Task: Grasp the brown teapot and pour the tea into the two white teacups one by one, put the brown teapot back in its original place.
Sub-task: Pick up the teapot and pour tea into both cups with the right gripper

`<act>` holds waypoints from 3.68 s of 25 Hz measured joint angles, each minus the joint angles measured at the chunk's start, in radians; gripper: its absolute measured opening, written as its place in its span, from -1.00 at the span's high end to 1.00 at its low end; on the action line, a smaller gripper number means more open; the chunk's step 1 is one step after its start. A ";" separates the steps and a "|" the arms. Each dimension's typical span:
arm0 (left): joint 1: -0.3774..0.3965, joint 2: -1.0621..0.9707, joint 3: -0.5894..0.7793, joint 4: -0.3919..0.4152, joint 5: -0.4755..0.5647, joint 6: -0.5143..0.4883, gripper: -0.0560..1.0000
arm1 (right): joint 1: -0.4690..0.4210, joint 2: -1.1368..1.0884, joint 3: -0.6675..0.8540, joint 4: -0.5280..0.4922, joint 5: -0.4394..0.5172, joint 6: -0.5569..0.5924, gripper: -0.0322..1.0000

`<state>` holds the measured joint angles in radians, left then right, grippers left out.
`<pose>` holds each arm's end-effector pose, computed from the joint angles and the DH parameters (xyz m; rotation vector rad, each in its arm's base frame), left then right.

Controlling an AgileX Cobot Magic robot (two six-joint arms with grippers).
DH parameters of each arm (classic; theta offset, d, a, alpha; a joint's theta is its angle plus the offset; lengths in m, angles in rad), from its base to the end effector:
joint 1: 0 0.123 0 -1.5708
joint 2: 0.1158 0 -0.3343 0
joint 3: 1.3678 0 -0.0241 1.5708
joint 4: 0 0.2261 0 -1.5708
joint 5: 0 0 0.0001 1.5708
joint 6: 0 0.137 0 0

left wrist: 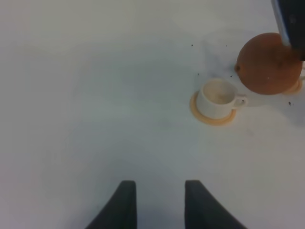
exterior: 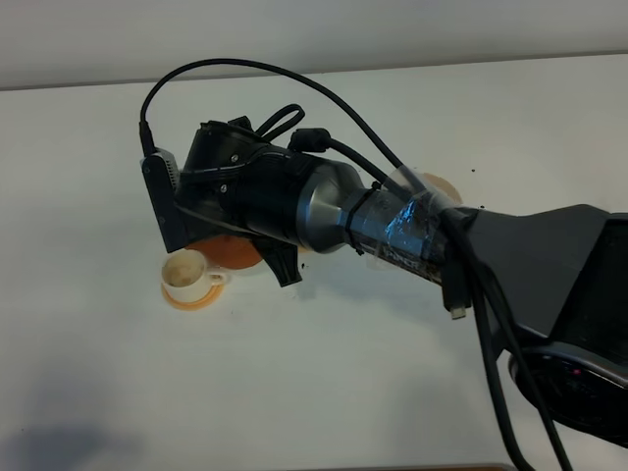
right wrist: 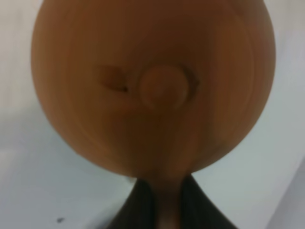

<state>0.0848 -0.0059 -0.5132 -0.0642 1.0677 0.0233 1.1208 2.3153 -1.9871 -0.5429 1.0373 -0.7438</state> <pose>-0.0369 -0.0109 0.2474 -0.0585 2.0297 -0.0085 0.2820 0.4437 0.1957 -2.3276 1.3721 -0.6133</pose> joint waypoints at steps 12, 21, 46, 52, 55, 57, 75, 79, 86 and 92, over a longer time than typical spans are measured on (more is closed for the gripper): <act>0.000 0.000 0.000 0.000 0.000 0.000 0.42 | 0.051 0.035 0.000 -0.165 -0.019 0.000 0.77; 0.000 0.000 0.000 0.000 0.000 0.001 0.42 | 0.053 0.035 0.000 -0.223 -0.055 -0.020 0.77; 0.000 0.000 0.000 0.000 0.000 0.001 0.42 | 0.086 0.058 0.000 -0.335 -0.064 -0.061 0.77; 0.000 0.000 0.000 0.000 0.000 0.001 0.42 | 0.089 0.058 0.000 -0.354 -0.065 -0.097 0.77; 0.000 0.000 0.000 0.000 0.000 0.001 0.42 | 0.089 0.058 0.000 -0.376 -0.065 -0.115 0.77; 0.000 0.000 0.000 0.000 0.000 0.001 0.42 | 0.089 0.058 0.000 -0.395 -0.065 -0.120 0.77; 0.000 0.000 0.000 0.000 0.000 0.000 0.42 | 0.107 0.058 0.000 -0.460 -0.072 -0.166 0.77; 0.000 0.000 0.000 0.000 0.000 0.000 0.42 | 0.108 0.058 0.000 -0.466 -0.074 -0.176 0.77; 0.000 0.000 0.000 0.000 0.000 0.000 0.42 | 0.108 0.058 0.000 -0.469 -0.077 -0.203 0.77; 0.000 0.000 0.000 0.000 0.000 0.000 0.42 | 0.108 0.058 0.000 -0.482 -0.099 -0.222 0.77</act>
<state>0.0848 -0.0061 -0.5132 -0.0642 1.0677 0.0233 1.2288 2.3731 -1.9871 -1.0247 0.9383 -0.9656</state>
